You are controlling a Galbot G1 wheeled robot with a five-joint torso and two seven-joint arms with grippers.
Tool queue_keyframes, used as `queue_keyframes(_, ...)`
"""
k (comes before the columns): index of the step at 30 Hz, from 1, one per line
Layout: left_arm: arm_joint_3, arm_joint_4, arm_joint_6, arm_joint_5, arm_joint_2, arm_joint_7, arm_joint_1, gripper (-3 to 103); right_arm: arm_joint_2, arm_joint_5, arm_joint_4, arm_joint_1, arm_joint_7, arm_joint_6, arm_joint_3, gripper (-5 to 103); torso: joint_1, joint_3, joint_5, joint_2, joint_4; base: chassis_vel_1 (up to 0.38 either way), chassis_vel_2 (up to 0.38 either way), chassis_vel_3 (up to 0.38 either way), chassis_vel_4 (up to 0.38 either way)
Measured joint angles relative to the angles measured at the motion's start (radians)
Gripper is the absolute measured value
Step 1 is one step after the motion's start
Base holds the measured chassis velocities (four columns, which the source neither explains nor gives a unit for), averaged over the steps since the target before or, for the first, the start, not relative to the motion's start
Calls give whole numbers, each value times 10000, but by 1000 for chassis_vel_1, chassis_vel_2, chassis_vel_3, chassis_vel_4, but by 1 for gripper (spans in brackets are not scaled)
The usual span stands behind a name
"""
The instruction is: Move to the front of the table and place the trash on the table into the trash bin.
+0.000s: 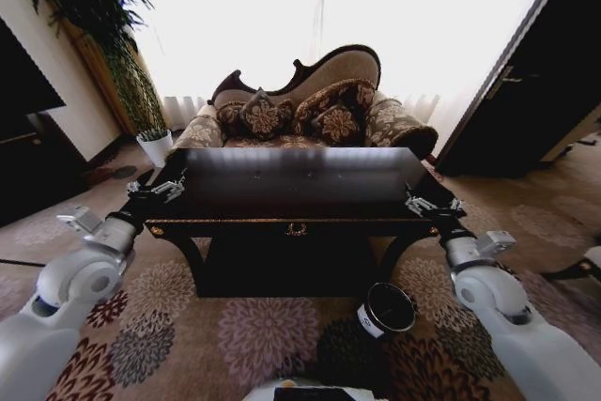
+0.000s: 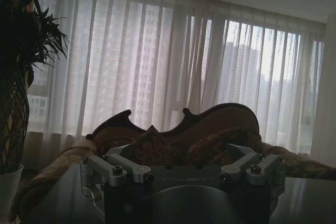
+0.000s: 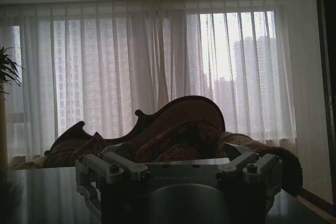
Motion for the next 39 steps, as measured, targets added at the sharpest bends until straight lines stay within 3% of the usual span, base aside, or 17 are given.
queue_keyframes(39,0,0,0,0,1,0,0,100,1,0,2,-1,4,0,0,100,4,2,0,-2,2,195,-191,-190,190)
